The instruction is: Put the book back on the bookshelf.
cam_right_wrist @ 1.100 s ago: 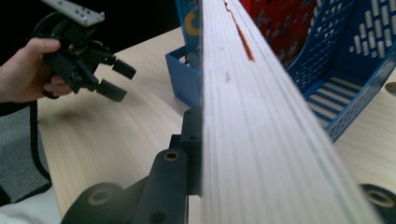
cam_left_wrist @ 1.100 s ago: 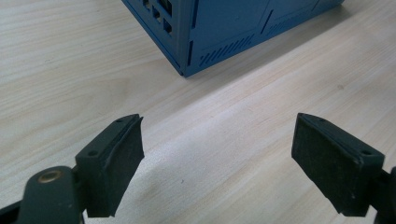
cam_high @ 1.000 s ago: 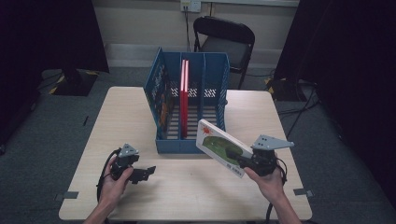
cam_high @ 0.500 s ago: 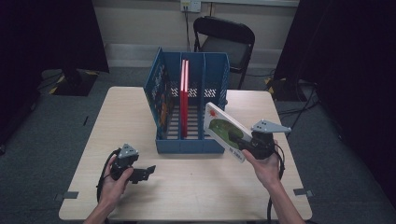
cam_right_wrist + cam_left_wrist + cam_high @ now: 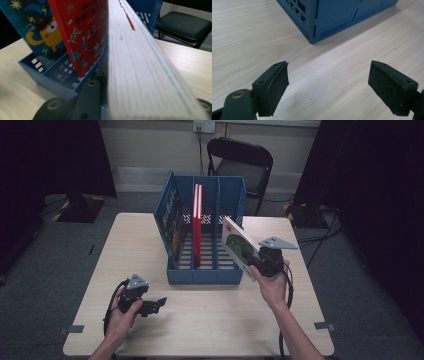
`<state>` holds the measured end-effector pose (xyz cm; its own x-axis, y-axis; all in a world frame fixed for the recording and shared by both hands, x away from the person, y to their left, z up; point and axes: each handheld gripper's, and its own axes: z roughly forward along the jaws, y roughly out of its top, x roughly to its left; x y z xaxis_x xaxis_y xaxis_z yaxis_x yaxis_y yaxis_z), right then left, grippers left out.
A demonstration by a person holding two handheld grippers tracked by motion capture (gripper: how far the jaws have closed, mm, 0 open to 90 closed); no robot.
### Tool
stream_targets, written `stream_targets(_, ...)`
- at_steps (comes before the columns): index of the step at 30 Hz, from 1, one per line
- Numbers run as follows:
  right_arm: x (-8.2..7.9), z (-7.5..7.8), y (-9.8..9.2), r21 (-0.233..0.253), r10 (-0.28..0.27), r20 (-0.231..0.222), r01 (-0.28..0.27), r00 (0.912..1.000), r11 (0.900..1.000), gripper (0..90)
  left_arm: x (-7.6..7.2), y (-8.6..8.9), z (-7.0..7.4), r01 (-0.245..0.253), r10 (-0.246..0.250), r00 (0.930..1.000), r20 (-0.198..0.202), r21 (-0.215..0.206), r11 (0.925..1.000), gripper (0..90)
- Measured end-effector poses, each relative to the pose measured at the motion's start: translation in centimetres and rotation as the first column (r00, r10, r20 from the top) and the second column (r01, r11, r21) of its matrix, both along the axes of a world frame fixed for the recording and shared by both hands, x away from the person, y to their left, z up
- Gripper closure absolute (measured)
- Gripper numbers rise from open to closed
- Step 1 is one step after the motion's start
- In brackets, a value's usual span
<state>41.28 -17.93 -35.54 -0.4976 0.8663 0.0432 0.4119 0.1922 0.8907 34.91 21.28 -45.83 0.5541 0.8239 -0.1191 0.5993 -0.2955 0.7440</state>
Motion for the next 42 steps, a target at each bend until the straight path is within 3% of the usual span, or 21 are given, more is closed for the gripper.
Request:
stream_targets(13,2.8,-0.6,2.8,-0.013,-0.081,-0.006,0.081,0.9967,0.997,76.4,0.0,0.0,0.0,0.007,-0.007,1.0000,-0.001,-0.004,1.0000,16.3)
stream_targets(25,5.6,-2.5,4.9,-0.022,-0.178,-0.030,0.177,0.9836,0.984,76.4,0.0,0.1,0.1,0.013,-0.013,0.9999,0.000,-0.004,0.9999,16.4)
stream_targets(31,6.8,-2.9,5.6,-0.036,-0.194,-0.037,0.192,0.9803,0.981,76.4,0.0,0.1,0.1,0.018,-0.018,0.9998,0.001,-0.001,0.9998,16.4)
stream_targets(42,8.8,-4.8,6.6,-0.049,-0.223,-0.096,0.219,0.9701,0.974,76.4,0.0,0.2,0.1,0.017,-0.017,0.9999,-0.001,-0.004,0.9998,16.5)
